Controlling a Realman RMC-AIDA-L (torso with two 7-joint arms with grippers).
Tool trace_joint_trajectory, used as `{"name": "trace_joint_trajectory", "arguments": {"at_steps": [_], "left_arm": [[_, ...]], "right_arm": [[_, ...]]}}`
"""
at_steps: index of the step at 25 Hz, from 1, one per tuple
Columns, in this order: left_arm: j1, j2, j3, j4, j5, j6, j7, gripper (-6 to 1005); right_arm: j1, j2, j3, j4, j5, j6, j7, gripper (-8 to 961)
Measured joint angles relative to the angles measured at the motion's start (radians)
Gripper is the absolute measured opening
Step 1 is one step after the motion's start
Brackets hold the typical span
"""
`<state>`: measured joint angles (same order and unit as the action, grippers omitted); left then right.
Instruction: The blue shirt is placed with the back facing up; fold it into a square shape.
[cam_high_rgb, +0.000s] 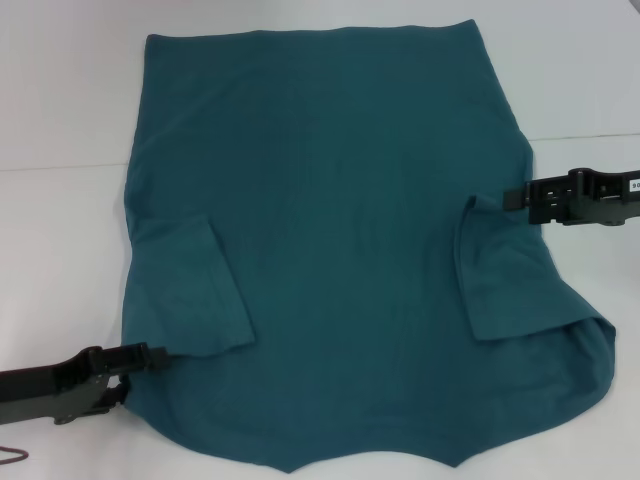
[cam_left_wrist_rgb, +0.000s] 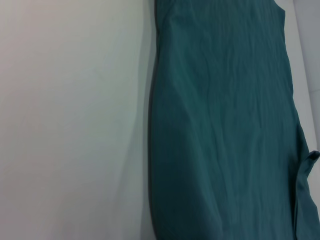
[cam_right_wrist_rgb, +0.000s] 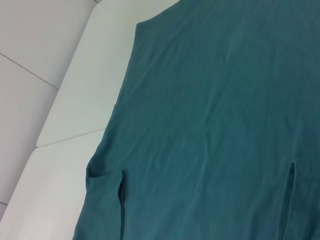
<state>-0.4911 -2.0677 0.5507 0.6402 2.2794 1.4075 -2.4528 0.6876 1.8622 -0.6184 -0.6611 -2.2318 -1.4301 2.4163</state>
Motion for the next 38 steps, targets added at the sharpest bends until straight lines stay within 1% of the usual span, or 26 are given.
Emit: {"name": "trace_joint_trajectory", "arguments": {"at_steps": [5, 11, 18, 21, 24, 28, 30, 32, 35, 38], "left_arm": [[-0.001, -0.001, 0.000, 0.001, 0.002, 0.006, -0.001, 774], [-0.004, -0.002, 0.026, 0.000, 0.002, 0.008, 0.005, 581], [-0.006, -0.001, 0.027, 0.001, 0.002, 0.007, 0.005, 426], [-0.006, 0.000, 0.024, 0.001, 0.002, 0.008, 0.005, 359], [-0.006, 0.001, 0.021, 0.001, -0.002, 0.009, 0.005, 127], [-0.006, 0.002, 0.019, 0.001, -0.002, 0.010, 0.005, 60], [-0.006, 0.003, 0.019, 0.003, -0.002, 0.009, 0.004, 27], [-0.006, 0.003, 0.019, 0.005, -0.001, 0.004, 0.002, 27], [-0.009, 0.004, 0.018, 0.005, -0.001, 0.000, 0.001, 27], [-0.014, 0.005, 0.018, 0.003, -0.002, 0.000, 0.001, 27]], "right_arm": [[-0.002, 0.000, 0.010, 0.000, 0.000, -0.002, 0.000, 625], [-0.003, 0.000, 0.013, 0.000, 0.000, -0.007, -0.002, 624], [-0.004, -0.001, 0.005, 0.000, -0.004, -0.007, -0.002, 622], [-0.010, -0.007, 0.004, 0.000, -0.007, -0.013, -0.003, 621], [-0.023, -0.027, 0.002, 0.000, -0.010, -0.055, -0.004, 620], [-0.052, -0.068, 0.002, -0.011, -0.033, -0.148, 0.012, 619], [-0.069, -0.088, 0.002, -0.035, -0.074, -0.197, 0.039, 619], [-0.084, -0.103, 0.003, -0.069, -0.137, -0.236, 0.069, 618], [-0.091, -0.113, 0.009, -0.110, -0.238, -0.279, 0.098, 617], [-0.095, -0.110, 0.013, -0.138, -0.300, -0.284, 0.106, 617]]}}
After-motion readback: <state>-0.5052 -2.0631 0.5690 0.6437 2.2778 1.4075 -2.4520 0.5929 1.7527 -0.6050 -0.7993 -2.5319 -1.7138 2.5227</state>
